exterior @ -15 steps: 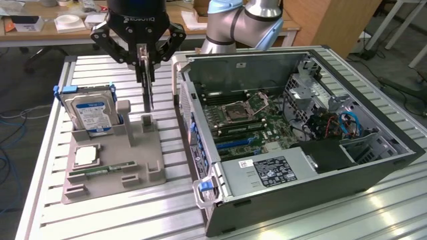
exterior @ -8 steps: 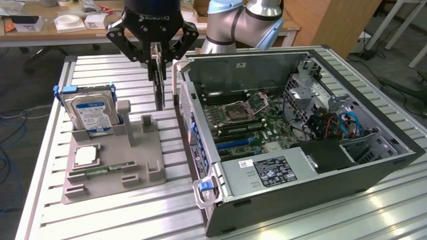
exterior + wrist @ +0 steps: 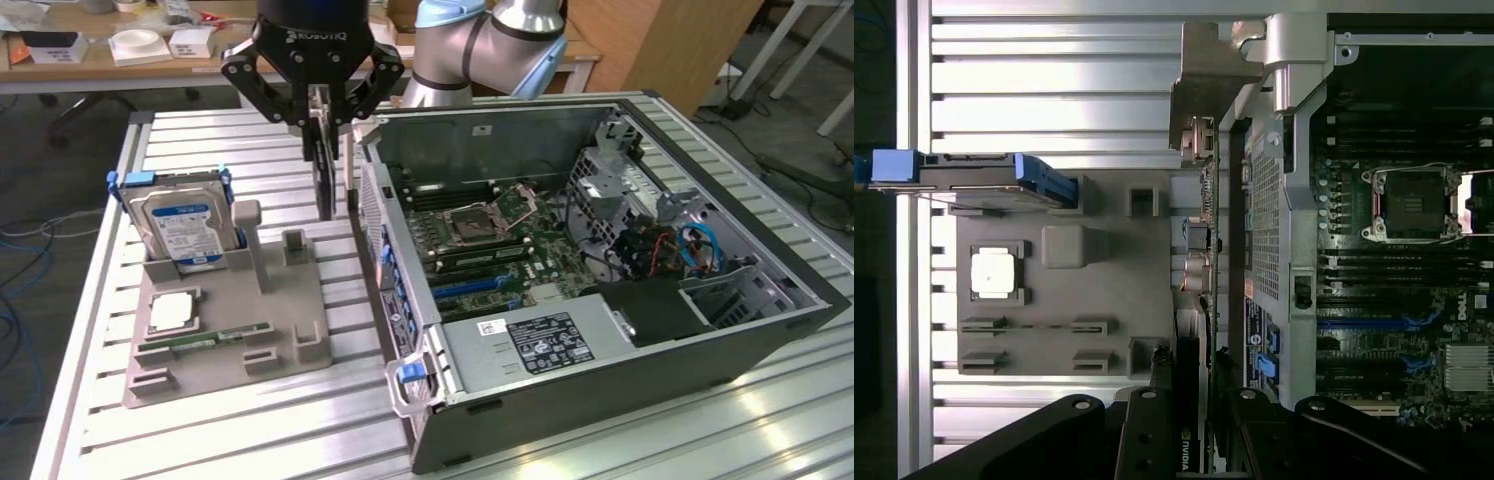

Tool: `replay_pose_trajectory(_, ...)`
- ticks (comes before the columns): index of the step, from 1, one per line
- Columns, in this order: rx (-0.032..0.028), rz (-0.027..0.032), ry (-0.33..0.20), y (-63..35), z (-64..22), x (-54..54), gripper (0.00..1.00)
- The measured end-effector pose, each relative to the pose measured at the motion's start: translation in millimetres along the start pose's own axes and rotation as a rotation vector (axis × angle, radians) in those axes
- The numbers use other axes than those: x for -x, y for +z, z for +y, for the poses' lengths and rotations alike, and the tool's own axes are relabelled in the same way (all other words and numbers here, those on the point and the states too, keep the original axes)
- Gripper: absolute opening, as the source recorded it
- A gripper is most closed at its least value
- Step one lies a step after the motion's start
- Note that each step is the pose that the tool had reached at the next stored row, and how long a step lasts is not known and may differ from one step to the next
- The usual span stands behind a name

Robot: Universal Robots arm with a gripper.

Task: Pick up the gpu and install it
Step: 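Pick up the gpu and move the gpu toward the slot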

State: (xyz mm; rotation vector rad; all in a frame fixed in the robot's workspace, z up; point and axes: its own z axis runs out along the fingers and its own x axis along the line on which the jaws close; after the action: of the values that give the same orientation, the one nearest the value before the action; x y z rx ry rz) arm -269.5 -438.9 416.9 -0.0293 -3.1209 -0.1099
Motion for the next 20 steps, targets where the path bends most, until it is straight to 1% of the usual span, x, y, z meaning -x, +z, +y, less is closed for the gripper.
replay_pose_trajectory(20, 0.0000, 0.0000, 0.000, -0.2, 0.3, 12.5, 0.26)
